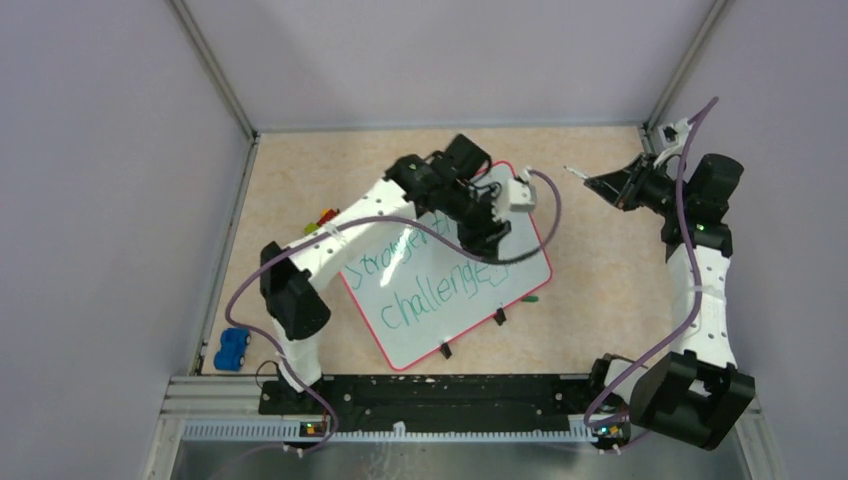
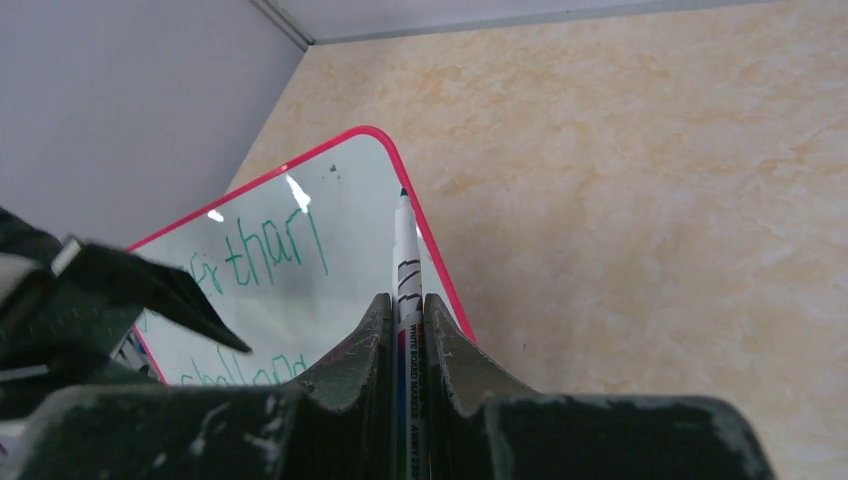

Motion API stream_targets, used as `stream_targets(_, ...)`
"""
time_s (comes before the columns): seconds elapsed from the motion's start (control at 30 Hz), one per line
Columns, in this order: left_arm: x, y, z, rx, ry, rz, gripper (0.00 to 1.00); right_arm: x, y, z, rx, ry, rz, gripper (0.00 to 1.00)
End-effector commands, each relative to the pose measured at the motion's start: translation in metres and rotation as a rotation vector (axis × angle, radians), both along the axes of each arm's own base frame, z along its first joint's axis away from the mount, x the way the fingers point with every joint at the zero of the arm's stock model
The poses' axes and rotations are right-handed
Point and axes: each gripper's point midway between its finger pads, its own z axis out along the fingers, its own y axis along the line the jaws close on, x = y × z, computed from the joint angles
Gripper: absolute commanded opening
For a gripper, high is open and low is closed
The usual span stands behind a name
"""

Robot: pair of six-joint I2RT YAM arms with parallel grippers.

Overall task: Write a sentence on the whiteboard
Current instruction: Pick up the pen cap from the center of the board.

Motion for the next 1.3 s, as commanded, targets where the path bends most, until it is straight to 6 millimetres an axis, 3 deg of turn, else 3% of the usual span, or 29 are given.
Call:
stream_targets(0.0,-0.037,-0.039,-0.034,0.050,-0.030,-0.132,0.56,0.003,-0.011,0.025,0.001,-0.078,-0.042,0.00)
stream_targets(0.27,-0.077,-0.096,-0.087,0.014,-0.087,-0.273,0.47,0.008,-0.039,0.050,0.041,-0.116,-0.100,0.00)
stream_targets(0.47,-0.078,-0.119,-0.128,0.048,-0.112,-0.311,0.43,0.005,-0.052,0.061,0.050,-0.135,-0.126,0.00)
stream_targets(0.6,-0.070,-0.130,-0.145,0.061,-0.135,-0.310,0.42,0.006,-0.055,0.069,0.069,-0.140,-0.126,0.00)
stream_targets(0.8,-0.055,-0.139,-0.170,0.110,-0.173,-0.290,0.42,0.006,-0.053,0.065,0.079,-0.143,-0.111,0.00)
stream_targets(1.27,-0.035,-0.138,-0.214,0.250,-0.233,-0.252,0.41,0.004,-0.050,0.059,0.083,-0.135,-0.081,0.00)
